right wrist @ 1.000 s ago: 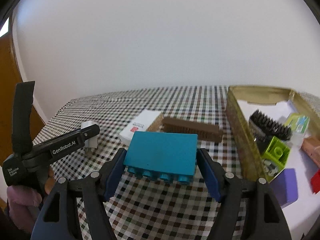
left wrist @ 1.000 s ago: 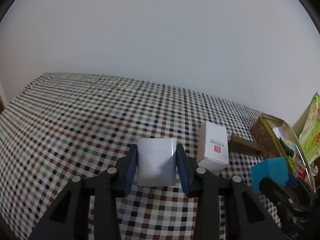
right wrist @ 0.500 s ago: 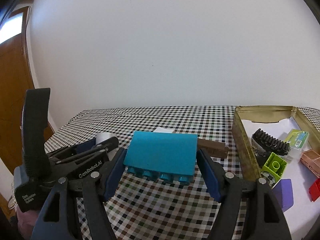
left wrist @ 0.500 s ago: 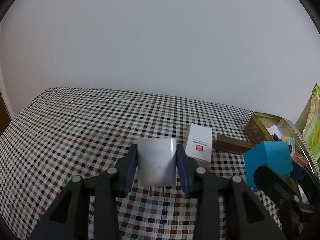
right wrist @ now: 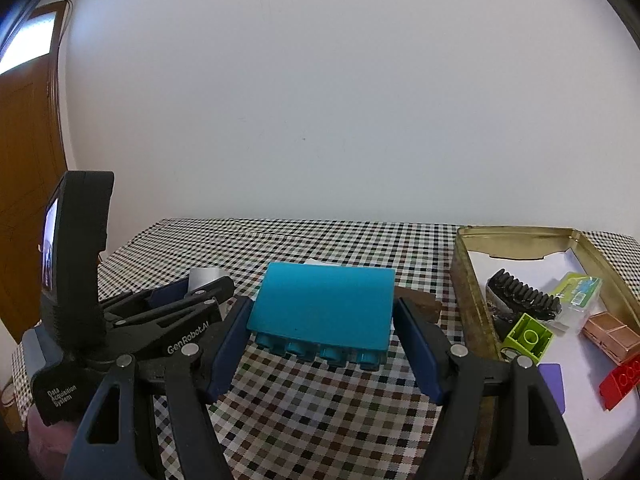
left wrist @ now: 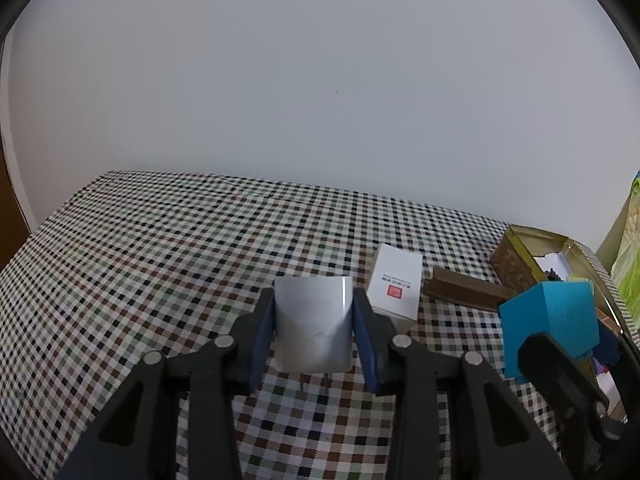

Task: Organize rigid objects
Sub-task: 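Lift the blue brick and white cube toward the gold tray, then carry the blue brick with the right gripper while the left carries the white cube over the tray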

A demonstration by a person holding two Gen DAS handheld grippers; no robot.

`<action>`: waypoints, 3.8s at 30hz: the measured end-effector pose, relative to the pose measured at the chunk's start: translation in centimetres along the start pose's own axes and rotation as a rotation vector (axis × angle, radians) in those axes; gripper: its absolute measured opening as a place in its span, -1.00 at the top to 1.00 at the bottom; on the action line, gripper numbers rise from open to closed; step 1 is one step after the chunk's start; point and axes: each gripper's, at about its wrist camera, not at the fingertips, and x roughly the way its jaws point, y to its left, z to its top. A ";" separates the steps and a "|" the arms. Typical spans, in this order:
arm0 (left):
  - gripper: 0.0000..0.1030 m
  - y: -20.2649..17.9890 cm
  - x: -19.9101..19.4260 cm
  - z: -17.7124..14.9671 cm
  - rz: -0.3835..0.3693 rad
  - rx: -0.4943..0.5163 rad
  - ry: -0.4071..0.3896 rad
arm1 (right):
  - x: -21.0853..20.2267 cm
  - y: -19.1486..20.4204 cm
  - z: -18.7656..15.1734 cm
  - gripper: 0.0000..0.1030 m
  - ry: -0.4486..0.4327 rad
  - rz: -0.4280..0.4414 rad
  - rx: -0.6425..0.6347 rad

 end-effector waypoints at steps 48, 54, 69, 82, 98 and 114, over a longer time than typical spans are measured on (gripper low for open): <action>0.29 -6.0 -2.6 -1.3 -0.003 0.040 -0.020 | -6.2 -4.9 -0.8 -0.43 -0.070 -0.010 0.048; 0.29 -7.9 -3.3 -1.3 -0.027 0.064 -0.038 | -7.6 -6.0 -0.8 -0.43 -0.090 -0.021 0.080; 0.29 -11.1 -4.7 -1.2 -0.071 0.102 -0.056 | -10.0 -9.5 -0.8 -0.43 -0.125 -0.035 0.151; 0.29 -14.9 -6.0 -0.3 -0.125 0.166 -0.096 | -12.8 -13.6 -0.9 -0.43 -0.154 -0.125 0.202; 0.29 -19.7 -5.8 -0.7 -0.193 0.222 -0.089 | -14.8 -16.2 -1.1 -0.43 -0.158 -0.216 0.186; 0.29 -23.7 -3.4 -2.5 -0.188 0.249 -0.015 | -12.5 -16.8 -1.4 -0.43 -0.058 -0.247 0.158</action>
